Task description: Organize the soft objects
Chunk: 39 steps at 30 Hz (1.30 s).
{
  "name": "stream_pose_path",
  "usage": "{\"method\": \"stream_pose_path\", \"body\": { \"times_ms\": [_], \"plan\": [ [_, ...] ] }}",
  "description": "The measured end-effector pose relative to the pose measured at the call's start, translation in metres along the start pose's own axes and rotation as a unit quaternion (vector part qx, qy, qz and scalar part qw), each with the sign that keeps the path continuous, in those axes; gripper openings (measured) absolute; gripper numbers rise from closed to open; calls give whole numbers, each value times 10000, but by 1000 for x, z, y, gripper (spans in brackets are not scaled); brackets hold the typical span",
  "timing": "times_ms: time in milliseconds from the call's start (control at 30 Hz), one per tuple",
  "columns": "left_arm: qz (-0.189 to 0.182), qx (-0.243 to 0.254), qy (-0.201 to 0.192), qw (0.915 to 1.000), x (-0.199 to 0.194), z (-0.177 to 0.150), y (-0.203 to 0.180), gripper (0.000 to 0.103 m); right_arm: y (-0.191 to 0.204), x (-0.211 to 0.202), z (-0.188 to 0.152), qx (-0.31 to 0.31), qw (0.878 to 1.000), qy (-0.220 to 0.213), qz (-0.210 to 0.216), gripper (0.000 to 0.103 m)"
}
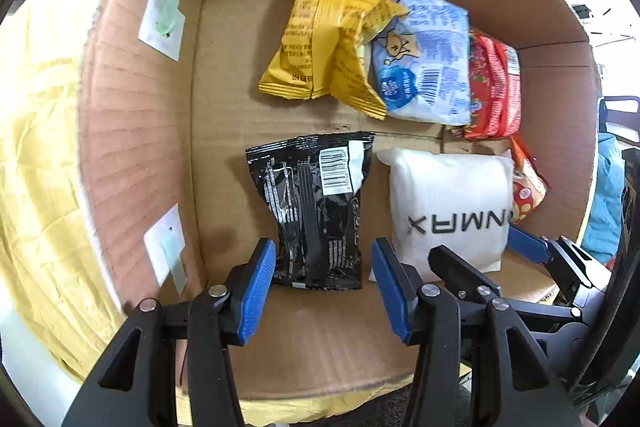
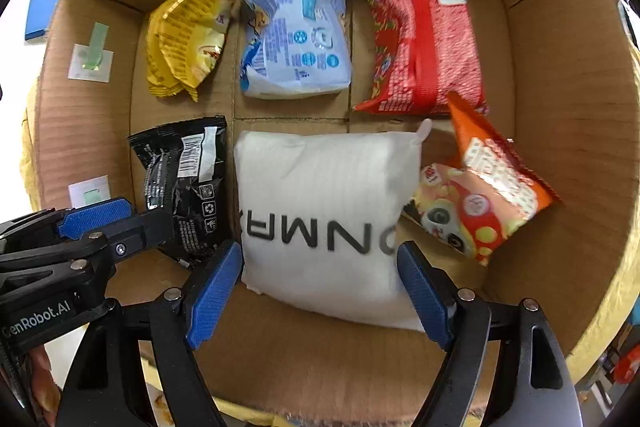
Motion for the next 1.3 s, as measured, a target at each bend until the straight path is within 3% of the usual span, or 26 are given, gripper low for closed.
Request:
{"method": "stream_pose_path", "body": {
  "times_ms": [267, 567, 700, 767, 800, 867, 1100, 1300],
  "plan": [
    [121, 152, -518, 9985, -33, -21, -19, 48, -12, -37, -9, 70, 9994, -284, -167, 82],
    [243, 100, -1338, 9907, -87, -36, -35, 49, -31, -94, -21, 24, 9962, -774, -401, 83],
    [276, 94, -1668, 9856, -109, -40, -36, 55, -34, -117, -33, -4, 9935, -1012, -515, 83],
    [363, 114, -1881, 9814, -120, -42, -38, 71, -35, -122, -43, -13, 9924, -1108, -535, 90],
    [388, 125, -2009, 9788, -125, -43, -39, 86, -34, -125, -45, -16, 9919, -1156, -534, 94],
    [483, 127, -2163, 9751, -133, -44, -37, 98, -35, -134, -50, -12, 9899, -1291, -579, 103],
    [522, 85, -2375, 9699, -146, -58, -39, 99, -47, -151, -62, 135, 9855, -1525, -730, 103],
    [565, 22, -2770, 9592, -187, -92, -50, 99, -50, -183, -81, 131, 9806, -1805, -750, 103]
  ]
}}
Point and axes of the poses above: each gripper's, at about its wrist camera, not at the fingertips, and x roughly the way its jaws point, y to its left, z to its top, the point moved 8 cm from there along x, roughly the way its jaws point, and after that the axes turned 1 degree about z, right-handed, at the moved point
